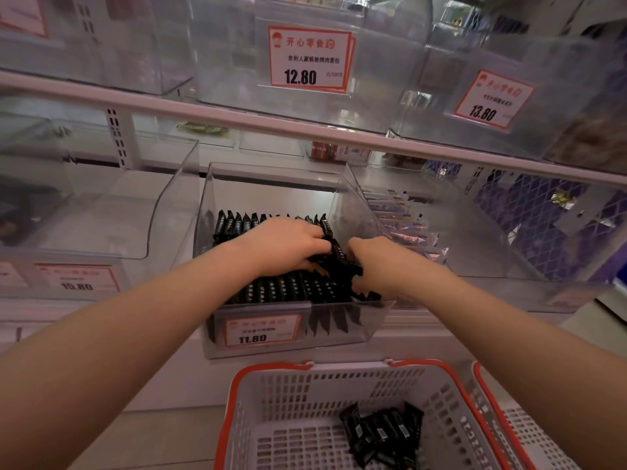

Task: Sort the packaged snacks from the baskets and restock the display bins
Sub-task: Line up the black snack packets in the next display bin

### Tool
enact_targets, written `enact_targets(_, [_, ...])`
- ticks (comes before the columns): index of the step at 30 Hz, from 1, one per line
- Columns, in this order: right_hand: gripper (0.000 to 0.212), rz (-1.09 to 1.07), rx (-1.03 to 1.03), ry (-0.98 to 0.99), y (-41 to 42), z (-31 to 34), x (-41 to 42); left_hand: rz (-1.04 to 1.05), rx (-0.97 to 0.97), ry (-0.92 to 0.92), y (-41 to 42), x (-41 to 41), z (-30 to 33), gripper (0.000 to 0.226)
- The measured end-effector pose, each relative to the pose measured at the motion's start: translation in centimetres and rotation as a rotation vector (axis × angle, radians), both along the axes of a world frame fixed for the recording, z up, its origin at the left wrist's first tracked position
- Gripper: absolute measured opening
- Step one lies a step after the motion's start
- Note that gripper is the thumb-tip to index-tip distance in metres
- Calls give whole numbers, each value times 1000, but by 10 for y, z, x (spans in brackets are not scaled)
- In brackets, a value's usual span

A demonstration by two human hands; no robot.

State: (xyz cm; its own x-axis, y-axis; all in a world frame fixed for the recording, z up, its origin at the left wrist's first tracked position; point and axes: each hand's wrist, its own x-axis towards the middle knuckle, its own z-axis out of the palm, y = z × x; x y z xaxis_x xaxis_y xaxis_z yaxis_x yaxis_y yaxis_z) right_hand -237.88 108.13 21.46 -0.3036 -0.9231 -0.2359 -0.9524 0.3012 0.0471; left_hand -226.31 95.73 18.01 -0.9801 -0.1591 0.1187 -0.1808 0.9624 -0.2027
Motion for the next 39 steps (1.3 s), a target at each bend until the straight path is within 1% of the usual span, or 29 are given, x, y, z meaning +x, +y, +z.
enact_targets(1, [22, -7, -28, 4, 0, -1, 2, 8, -12, -17, -2, 7, 3, 36])
enact_targets(2, [19, -20, -63, 9, 0, -3, 4, 15, -37, -47, -3, 12, 5, 35])
enact_targets(4, [23, -49, -157, 27, 1, -6, 6, 46, -83, -143, -5, 21, 6, 35])
enact_targets(5, [25, -56, -214, 42, 3, -7, 6, 72, -78, -197, -3, 24, 5, 39])
enact_targets(7, [24, -46, -324, 71, 9, -8, 4, 106, 25, -243, 4, 24, 5, 49])
enact_targets(8, [22, -41, -373, 72, 13, -9, 2, 100, 105, -227, 10, 20, 5, 52])
enact_targets(11, [24, -27, -497, 109, 25, -13, 1, -2, 300, -179, 27, -3, 3, 48])
enact_targets(13, [28, -1, -547, 179, 33, -17, 3, -53, 375, -243, 37, -21, -1, 42])
enact_targets(15, [30, 10, -555, 221, 38, -19, 4, -61, 384, -359, 40, -35, -7, 39])
enact_targets(17, [28, 12, -523, 270, 39, -19, 4, -49, 339, -447, 39, -40, -10, 40])
enact_targets(19, [24, 21, -470, 294, 37, -17, 7, -47, 289, -479, 37, -40, -10, 40])
enact_targets(21, [23, 40, -397, 270, 31, -16, 11, -70, 271, -492, 35, -37, -9, 40])
enact_targets(27, [27, 50, -103, 236, -5, -22, 10, -97, 327, -390, 24, -24, -1, 42])
enact_targets(30, [28, 128, 41, 252, -14, -24, 7, -93, 337, -413, 25, -25, -7, 42])
enact_targets(32, [26, 215, 221, 248, -15, -19, 1, -100, 363, -403, 25, -26, -12, 42])
enact_targets(34, [32, 269, 387, 237, -14, -12, -5, -99, 372, -351, 23, -26, -16, 40])
enact_targets(35, [32, 291, 432, 246, -13, -10, -7, -86, 383, -321, 21, -26, -18, 38])
enact_targets(37, [28, 348, 451, 291, -16, -6, -8, -58, 409, -302, 21, -25, -21, 38])
enact_targets(39, [36, 355, 440, 293, -21, -3, -7, -48, 413, -319, 22, -23, -20, 45])
